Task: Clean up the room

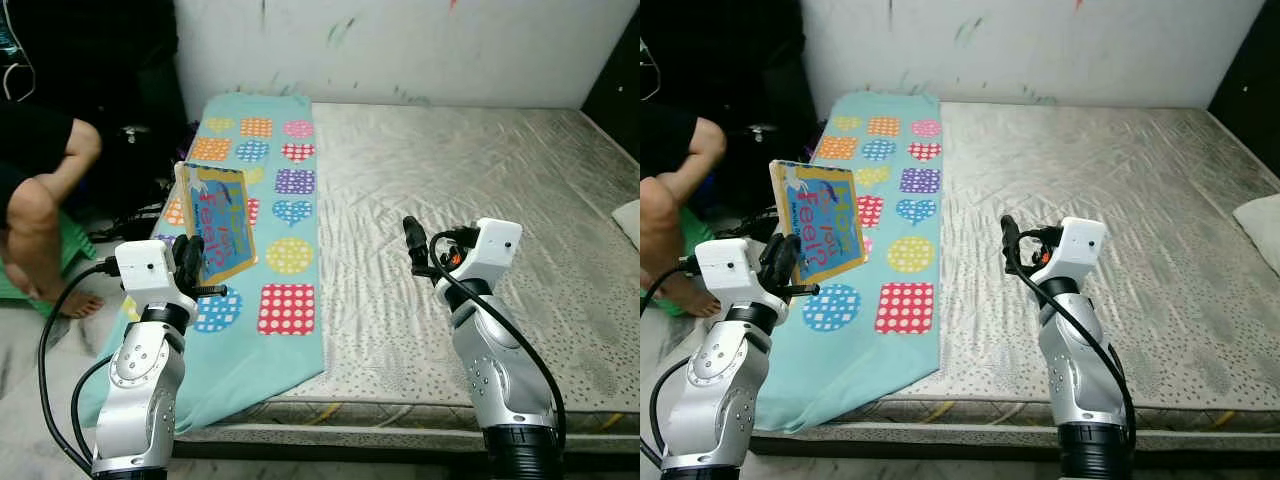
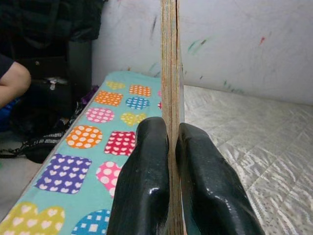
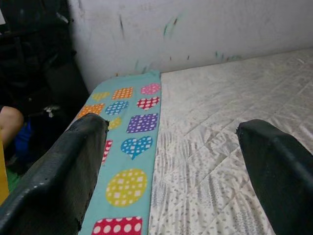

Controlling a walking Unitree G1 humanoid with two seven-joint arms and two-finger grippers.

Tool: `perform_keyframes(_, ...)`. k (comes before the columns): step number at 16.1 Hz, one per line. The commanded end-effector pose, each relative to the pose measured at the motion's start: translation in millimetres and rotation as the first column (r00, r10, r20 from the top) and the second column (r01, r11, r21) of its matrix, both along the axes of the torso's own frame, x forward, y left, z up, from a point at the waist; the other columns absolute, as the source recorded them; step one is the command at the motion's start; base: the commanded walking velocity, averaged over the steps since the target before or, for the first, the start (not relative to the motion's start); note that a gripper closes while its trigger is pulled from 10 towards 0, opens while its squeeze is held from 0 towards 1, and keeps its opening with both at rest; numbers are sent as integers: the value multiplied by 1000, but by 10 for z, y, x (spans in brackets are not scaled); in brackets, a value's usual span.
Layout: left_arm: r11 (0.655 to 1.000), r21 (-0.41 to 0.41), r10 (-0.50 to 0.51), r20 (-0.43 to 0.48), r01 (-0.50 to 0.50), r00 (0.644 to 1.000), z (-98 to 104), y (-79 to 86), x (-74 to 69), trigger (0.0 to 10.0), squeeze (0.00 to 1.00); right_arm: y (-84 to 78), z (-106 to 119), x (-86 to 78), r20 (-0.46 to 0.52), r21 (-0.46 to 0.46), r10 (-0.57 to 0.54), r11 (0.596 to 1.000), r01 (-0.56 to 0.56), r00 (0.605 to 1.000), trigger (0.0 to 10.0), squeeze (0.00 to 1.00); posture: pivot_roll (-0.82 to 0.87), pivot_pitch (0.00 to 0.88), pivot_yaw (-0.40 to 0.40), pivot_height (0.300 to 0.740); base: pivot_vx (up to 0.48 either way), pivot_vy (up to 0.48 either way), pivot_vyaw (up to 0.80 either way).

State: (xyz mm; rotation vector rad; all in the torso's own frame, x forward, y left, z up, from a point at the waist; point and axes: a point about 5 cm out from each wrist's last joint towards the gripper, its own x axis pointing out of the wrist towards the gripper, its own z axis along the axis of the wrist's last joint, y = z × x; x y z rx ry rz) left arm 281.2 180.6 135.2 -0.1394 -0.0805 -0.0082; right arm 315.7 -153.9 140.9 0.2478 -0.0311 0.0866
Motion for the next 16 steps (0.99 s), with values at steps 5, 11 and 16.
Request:
perform_keyframes(5,1000,7,6,34,-7,999,82,-2,24,10000,0,5,4,6,9,-11,6,1000,-6,1000,10000,0,-33,0,-7,740,0,266,0)
perform_keyframes(11,1000,11,8,42,-8,999,94,-18,40,10000,0,8,-7,4,14,-35,16,999,-16,1000,10000,0,-37,0,-5,740,0,0,0)
perform_keyframes(16,1000,9,8,41,-8,999,92,-29,39,10000,0,26,-2,9,26,-60,31,998,-30,999,10000,0,-35,0,-7,740,0,-96,0)
